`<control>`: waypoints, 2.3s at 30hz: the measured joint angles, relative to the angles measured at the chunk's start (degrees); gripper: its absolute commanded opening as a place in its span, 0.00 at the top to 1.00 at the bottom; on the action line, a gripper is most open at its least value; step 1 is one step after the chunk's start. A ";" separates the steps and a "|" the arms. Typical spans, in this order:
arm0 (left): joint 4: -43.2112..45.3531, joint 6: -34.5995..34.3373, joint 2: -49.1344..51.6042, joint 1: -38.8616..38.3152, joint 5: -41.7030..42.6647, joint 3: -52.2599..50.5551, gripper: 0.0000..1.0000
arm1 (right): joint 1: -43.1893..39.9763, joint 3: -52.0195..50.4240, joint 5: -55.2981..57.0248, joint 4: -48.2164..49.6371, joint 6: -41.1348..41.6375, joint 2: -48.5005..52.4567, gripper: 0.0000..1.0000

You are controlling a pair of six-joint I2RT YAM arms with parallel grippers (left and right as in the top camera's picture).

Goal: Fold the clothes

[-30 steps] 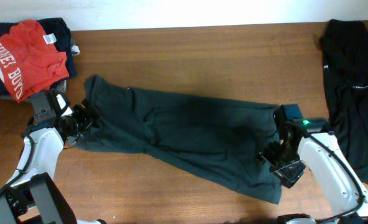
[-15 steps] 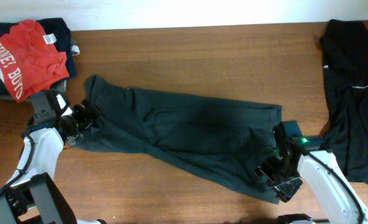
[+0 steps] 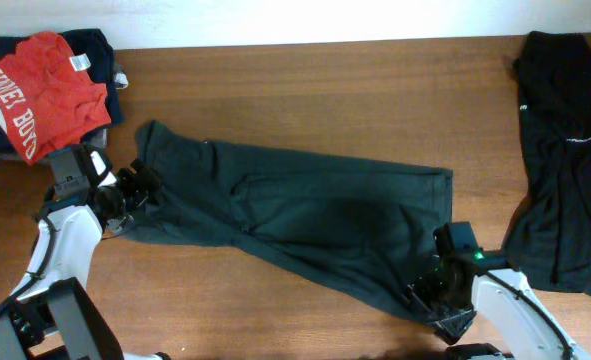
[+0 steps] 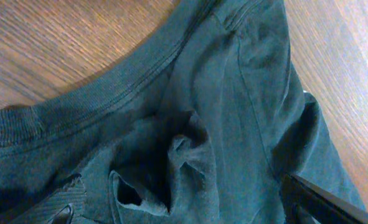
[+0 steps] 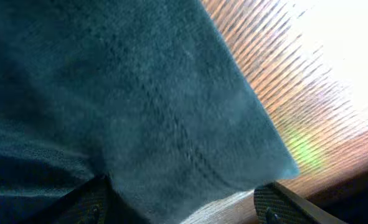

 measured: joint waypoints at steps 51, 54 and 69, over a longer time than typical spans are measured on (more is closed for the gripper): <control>-0.02 0.00 0.00 0.00 0.02 2.99 0.77 | 0.02 5.11 2.40 -2.45 0.11 1.73 0.41; -0.02 0.00 0.00 0.00 0.02 2.99 0.77 | 0.00 4.17 2.40 -0.15 0.37 1.73 0.41; -0.02 0.02 0.00 0.00 0.02 2.99 0.89 | 0.00 0.81 1.73 2.78 3.58 1.11 0.95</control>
